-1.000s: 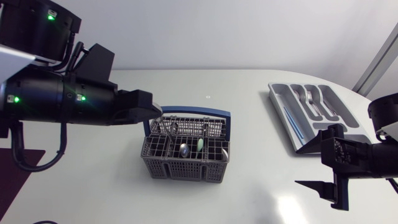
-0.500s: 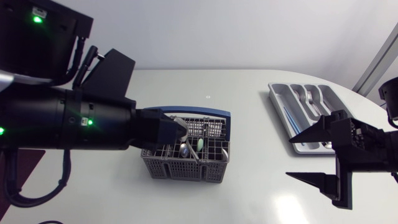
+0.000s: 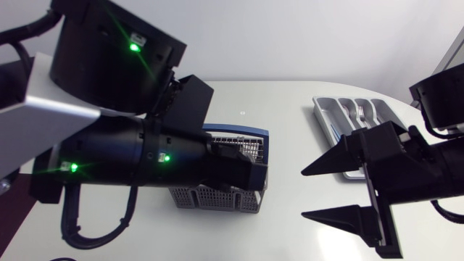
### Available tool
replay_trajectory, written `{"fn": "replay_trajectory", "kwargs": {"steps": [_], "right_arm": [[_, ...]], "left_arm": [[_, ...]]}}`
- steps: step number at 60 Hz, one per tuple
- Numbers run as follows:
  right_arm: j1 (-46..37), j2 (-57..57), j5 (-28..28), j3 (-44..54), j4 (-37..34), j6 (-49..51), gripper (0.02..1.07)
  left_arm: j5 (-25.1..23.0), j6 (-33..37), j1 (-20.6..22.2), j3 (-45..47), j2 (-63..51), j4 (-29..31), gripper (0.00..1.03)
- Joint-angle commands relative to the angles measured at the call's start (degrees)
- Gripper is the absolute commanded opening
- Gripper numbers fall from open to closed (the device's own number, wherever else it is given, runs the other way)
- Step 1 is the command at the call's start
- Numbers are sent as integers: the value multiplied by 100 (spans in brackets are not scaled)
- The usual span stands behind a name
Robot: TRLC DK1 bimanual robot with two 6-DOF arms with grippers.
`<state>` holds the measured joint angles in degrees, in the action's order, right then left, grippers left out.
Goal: Unload the cutlery basket into the drawer organizer.
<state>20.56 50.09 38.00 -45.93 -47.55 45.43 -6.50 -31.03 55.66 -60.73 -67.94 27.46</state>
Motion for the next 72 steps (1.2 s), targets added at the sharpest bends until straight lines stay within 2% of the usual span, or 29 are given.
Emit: {"fn": "replay_trajectory", "kwargs": {"steps": [1, 20, 37, 43, 62, 72], "right_arm": [[142, 291, 103, -144, 141, -412, 85], [159, 1188, 779, -443, 694, -913, 70], [423, 1627, 718, -487, 1354, -1265, 63], [432, 1662, 718, -425, 1521, -1282, 52], [511, 1662, 691, -258, 1705, -1273, 28], [520, 1627, 683, -162, 1793, -1256, 9]], "left_arm": [[35, -167, 50, -282, -193, -127, 5], [35, -228, 50, -449, -501, -294, 5], [35, -264, 33, -484, -571, -417, 5], [35, -264, -2, -484, -597, -461, 5], [35, -316, -38, -475, -597, -505, 5], [35, -343, -73, -484, -589, -505, 5]]}}
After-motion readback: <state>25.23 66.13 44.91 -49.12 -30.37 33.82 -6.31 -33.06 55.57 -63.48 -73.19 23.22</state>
